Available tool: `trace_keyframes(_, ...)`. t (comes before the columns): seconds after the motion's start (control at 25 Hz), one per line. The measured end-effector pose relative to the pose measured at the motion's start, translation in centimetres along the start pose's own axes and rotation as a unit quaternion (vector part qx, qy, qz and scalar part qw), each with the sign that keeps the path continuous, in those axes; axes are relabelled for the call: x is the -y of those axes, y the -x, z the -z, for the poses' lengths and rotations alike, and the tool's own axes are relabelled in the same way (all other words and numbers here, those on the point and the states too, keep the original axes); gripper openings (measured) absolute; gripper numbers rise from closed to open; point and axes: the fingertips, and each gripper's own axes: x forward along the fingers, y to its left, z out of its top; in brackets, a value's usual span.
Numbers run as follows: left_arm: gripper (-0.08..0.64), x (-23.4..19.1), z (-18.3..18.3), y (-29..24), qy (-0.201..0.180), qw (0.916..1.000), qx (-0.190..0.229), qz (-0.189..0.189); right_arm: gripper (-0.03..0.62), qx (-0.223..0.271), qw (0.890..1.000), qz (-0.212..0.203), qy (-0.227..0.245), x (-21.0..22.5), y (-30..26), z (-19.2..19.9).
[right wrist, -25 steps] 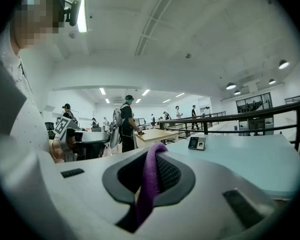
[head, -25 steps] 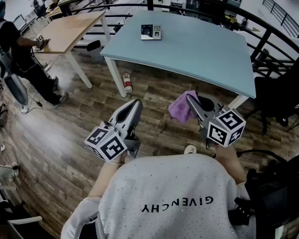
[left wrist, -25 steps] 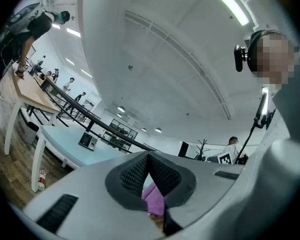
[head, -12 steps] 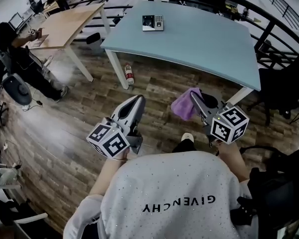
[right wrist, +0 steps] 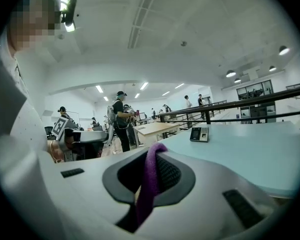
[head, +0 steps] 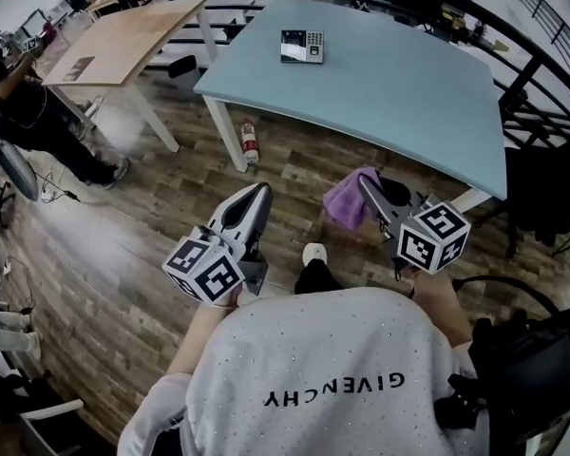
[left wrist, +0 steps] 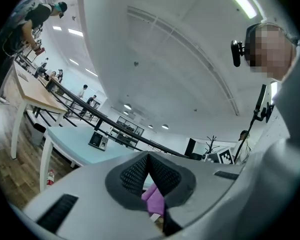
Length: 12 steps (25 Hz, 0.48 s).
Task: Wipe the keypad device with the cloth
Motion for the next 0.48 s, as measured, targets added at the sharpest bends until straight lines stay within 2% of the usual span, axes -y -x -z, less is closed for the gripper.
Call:
trace_keyframes(0.2, 0.000, -5.1, -0.1, -4.1, -0.014, 0.9982, -0.042, -0.040, 0.014, 0.006, 1.000, -0.021, -0.004, 3.8, -5.1, -2.0)
trace_keyframes(0.4, 0.000, -7.3, -2.9, -9.4, 0.042, 0.9990, -0.005, -0.015, 0.014, 0.015, 0.999, -0.028, -0.009, 8.8, -8.6, -4.7)
trace_keyframes(0.48, 0.000, -8.3, -3.9, -11.3, 0.041, 0.9990, -0.004, -0.016, 0.014, 0.021, 0.999, -0.031, -0.020, 10.7, -9.8, -5.9)
